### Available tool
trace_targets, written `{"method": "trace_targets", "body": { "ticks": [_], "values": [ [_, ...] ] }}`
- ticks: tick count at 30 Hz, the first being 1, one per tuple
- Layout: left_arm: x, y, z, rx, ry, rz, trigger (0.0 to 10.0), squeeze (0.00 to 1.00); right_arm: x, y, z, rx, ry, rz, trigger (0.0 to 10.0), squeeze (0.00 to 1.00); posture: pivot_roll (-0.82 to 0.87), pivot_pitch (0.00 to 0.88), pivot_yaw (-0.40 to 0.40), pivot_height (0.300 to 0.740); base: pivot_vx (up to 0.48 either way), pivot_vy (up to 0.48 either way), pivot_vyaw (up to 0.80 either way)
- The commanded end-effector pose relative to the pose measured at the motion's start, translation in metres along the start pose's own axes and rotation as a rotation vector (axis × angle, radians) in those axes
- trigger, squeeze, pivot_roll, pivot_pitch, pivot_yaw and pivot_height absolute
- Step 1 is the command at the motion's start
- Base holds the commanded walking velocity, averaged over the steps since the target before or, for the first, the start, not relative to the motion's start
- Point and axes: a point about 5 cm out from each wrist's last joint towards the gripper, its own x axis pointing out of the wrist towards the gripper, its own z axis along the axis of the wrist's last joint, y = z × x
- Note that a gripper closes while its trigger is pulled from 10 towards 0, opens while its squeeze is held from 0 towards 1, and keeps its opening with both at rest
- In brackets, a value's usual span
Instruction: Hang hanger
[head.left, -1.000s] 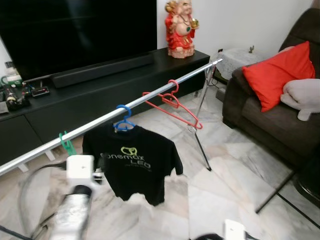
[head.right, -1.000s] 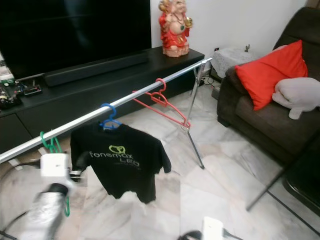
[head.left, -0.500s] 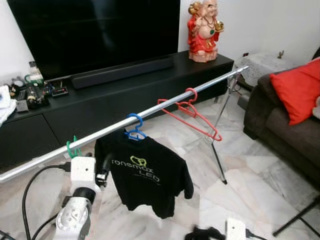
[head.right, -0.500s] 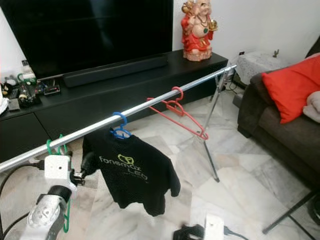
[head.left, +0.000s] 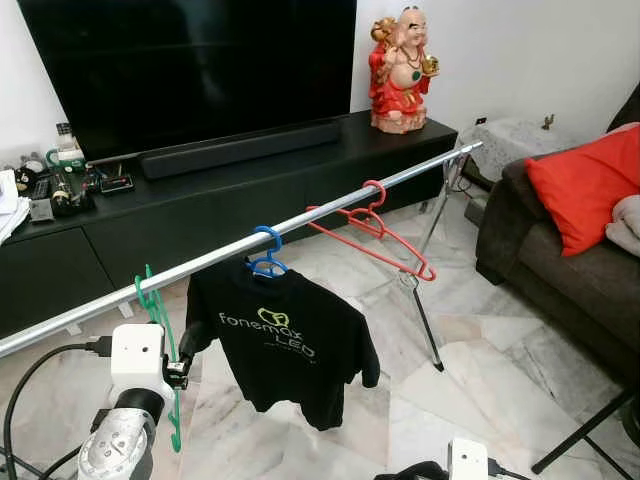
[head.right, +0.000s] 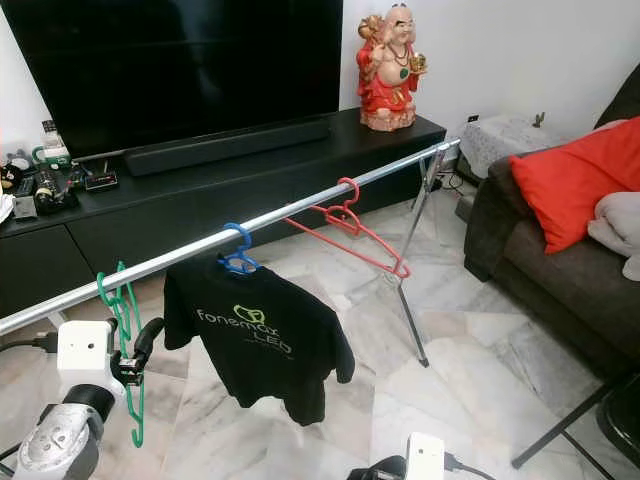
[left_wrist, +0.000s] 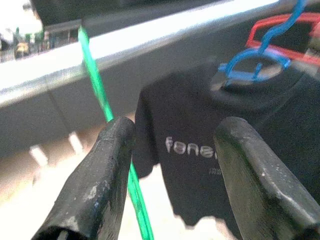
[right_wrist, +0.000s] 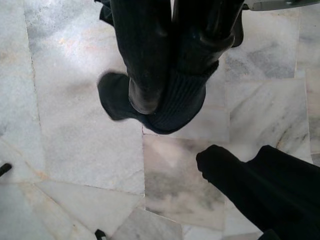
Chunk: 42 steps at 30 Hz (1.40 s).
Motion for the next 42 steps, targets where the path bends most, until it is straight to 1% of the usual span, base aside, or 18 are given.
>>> {"method": "trace_targets", "body": {
  "ticks": [1,2,4,5,6,8,10,13,15,17,18,20,27,32,34,38,40,42],
  "values": [
    [-0.001,0.004,0.0,-0.017,0.05,0.017,10.0,0.0,0.001,0.002,0.004,-0.012,-0.013,0.002,10.0,0.0,0.16,0.0,0.013,0.74,0.0,0.0,0.0],
    [0.0,0.004,0.0,-0.031,0.072,0.014,10.0,0.0,0.001,0.002,0.004,-0.012,-0.012,0.002,10.0,0.0,0.16,0.0,0.015,0.74,0.0,0.0,0.0],
    [0.002,0.005,0.0,-0.014,0.084,0.023,10.0,0.0,0.001,0.002,0.003,-0.012,-0.011,0.002,10.0,0.0,0.16,0.0,0.016,0.74,0.0,0.0,0.0],
    [0.006,0.003,0.002,-0.031,0.087,0.017,10.0,0.0,0.001,0.003,0.003,-0.012,-0.009,0.003,10.0,0.0,0.16,0.0,0.017,0.74,0.0,0.0,0.0],
    [0.014,0.002,0.005,-0.013,0.111,0.038,10.0,0.0,0.001,0.003,0.003,-0.012,-0.008,0.004,10.0,0.0,0.16,0.0,0.02,0.74,0.0,0.0,0.0],
    [0.016,0.002,0.005,-0.01,0.12,0.048,10.0,0.0,0.001,0.003,0.003,-0.012,-0.007,0.004,10.0,0.0,0.16,0.0,0.021,0.74,0.0,0.0,0.0],
    [0.024,0.002,0.011,-0.012,0.11,0.081,10.0,0.0,0.001,0.004,0.003,-0.01,-0.007,0.004,10.0,0.0,0.15,0.0,0.026,0.74,0.0,0.0,0.0],
    [0.03,0.004,0.021,-0.037,0.095,0.127,10.0,0.0,0.001,0.004,0.003,-0.004,-0.01,0.002,10.0,0.0,0.15,0.0,0.028,0.74,0.0,0.0,0.0],
    [0.032,0.004,0.025,-0.03,0.092,0.138,10.0,0.0,0.001,0.005,0.003,-0.003,-0.01,0.001,10.0,0.0,0.15,0.0,0.028,0.74,0.0,0.0,0.0],
    [0.034,0.007,0.027,0.007,0.104,0.175,10.0,0.0,0.001,0.006,0.003,-0.003,-0.01,0.002,10.0,0.0,0.15,0.0,0.032,0.74,0.0,0.0,0.0],
    [0.034,0.01,0.029,0.038,0.105,0.198,10.0,0.0,0.001,0.008,0.002,-0.003,-0.011,0.002,10.0,0.0,0.15,0.0,0.033,0.74,0.0,0.0,0.0],
    [0.034,0.012,0.03,0.061,0.115,0.213,10.0,0.0,0.001,0.008,0.002,-0.003,-0.011,0.003,10.0,0.0,0.15,0.0,0.033,0.74,0.0,0.0,0.0],
    [0.028,0.021,0.019,0.075,0.199,0.271,10.0,0.0,0.001,0.01,0.001,-0.017,-0.006,0.012,10.0,0.0,0.16,0.0,0.033,0.74,0.0,0.0,0.0],
    [0.029,0.015,0.023,0.039,0.175,0.221,10.0,0.0,0.001,0.009,0.001,-0.021,-0.006,0.011,10.0,0.0,0.15,0.0,0.035,0.74,0.0,0.0,0.0],
    [0.027,0.013,0.026,0.045,0.167,0.187,10.0,0.0,0.001,0.007,0.002,-0.02,-0.004,0.008,10.0,0.0,0.15,0.0,0.035,0.74,0.0,0.0,0.0],
    [0.024,0.016,0.023,0.059,0.183,0.187,10.0,0.0,0.001,0.006,0.002,-0.02,-0.004,0.007,10.0,0.0,0.15,0.0,0.035,0.74,0.0,0.0,0.0],
    [0.023,0.023,0.019,0.08,0.222,0.23,10.0,0.0,0.001,0.006,0.003,-0.021,-0.005,0.009,10.0,0.0,0.16,0.0,0.035,0.74,0.0,0.0,0.0],
    [0.023,0.024,0.019,0.087,0.23,0.24,10.0,0.0,0.001,0.006,0.003,-0.019,-0.005,0.01,10.0,0.0,0.16,0.0,0.035,0.74,0.0,0.0,0.0]
  ]
}}
